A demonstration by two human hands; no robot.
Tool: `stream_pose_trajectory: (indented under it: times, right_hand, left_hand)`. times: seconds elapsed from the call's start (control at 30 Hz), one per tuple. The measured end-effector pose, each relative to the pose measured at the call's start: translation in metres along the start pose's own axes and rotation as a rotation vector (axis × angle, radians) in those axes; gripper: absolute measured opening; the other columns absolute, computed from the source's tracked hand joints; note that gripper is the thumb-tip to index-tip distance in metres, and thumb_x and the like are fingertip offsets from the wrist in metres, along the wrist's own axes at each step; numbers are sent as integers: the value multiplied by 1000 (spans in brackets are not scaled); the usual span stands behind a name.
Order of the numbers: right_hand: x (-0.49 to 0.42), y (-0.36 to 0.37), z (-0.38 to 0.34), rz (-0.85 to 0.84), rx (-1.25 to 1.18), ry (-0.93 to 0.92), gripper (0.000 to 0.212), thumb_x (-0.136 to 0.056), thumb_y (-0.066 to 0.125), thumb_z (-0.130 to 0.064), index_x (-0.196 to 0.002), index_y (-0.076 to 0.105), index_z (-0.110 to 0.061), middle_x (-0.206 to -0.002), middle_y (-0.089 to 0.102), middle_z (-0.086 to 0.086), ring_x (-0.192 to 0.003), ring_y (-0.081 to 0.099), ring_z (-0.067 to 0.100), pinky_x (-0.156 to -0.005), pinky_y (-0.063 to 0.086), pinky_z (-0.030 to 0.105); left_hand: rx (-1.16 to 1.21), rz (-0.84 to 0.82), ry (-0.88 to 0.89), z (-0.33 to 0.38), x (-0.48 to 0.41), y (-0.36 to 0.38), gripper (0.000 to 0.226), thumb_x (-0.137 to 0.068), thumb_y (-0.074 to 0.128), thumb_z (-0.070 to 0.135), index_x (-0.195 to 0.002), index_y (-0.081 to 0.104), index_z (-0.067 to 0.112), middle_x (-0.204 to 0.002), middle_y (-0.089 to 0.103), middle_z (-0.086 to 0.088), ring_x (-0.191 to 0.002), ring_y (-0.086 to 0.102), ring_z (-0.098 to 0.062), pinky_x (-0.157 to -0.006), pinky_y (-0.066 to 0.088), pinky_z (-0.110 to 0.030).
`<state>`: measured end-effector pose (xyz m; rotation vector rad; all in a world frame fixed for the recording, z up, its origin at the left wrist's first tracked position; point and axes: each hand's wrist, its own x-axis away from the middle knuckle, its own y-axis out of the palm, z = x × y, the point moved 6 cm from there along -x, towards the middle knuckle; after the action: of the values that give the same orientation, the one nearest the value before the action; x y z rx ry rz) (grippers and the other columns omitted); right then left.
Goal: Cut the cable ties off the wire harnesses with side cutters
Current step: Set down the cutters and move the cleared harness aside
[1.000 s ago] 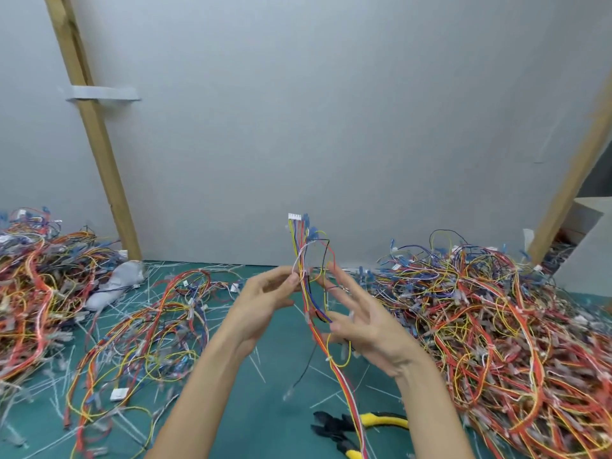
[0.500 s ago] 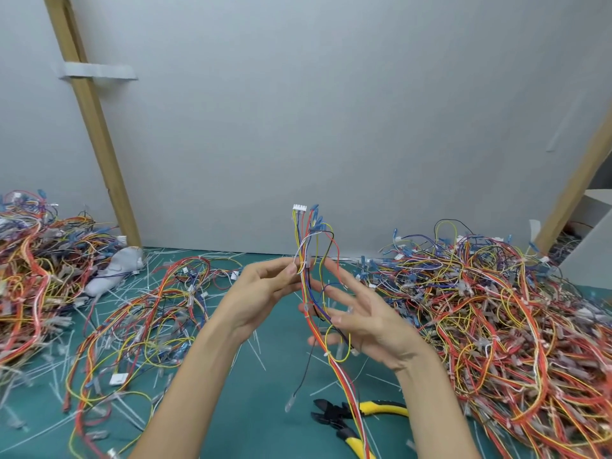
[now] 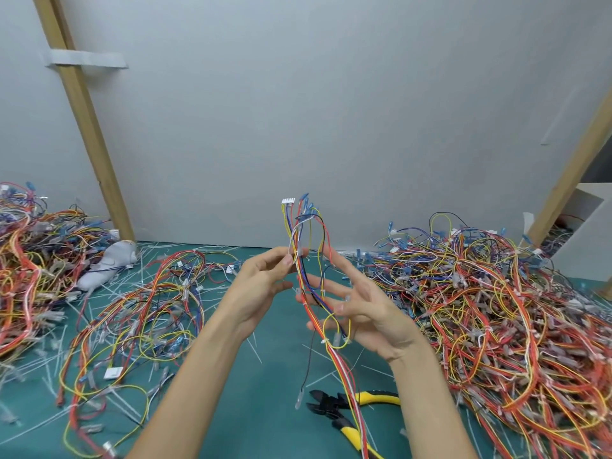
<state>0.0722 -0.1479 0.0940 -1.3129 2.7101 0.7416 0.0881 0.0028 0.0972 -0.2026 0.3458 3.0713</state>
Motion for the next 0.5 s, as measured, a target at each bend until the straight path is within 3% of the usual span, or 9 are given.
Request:
stream_pose_trajectory:
  times: [0.07,0.27,0.37,0.5]
  right_hand:
    - [-2,-1,1,27,-48,-10,79,-85,43,17,-150,35,-28,-142,49,25,-125,53,43,-86,55,49]
    - [-7,-8,4,148,-191,-28,81,-79,40,19,-146,40,-26,-136,55,23,-115,61,35,-86,56,47]
    - [-6,-12,-2,183,-207,-75,86,-76,40,20,-148,37,-27,-137,55,21,-116,60,34,-85,54,46]
    - [-2,-16,-10,199,-220,-138,88,-77,38,22,-149,36,-28,-140,51,21,-125,53,40,-86,55,48]
  left_hand:
    - [50,15,-31,-3,0,2,20,-98,50,16,-108,67,12,-95,68,0,-89,62,-15,-78,43,-32]
    - [139,104,-151,-11,1,2,32,-97,54,28,-122,55,8,-116,65,-6,-79,71,-16,-81,54,-35]
    - [98,-11,-253,-14,5,4,34,-100,46,32,-125,55,10,-113,71,-9,-95,71,-27,-85,57,-41]
    - [-5,-228,-359,-20,13,12,34,-105,37,25,-129,54,8,-112,71,-13,-102,69,-31,-81,59,-39]
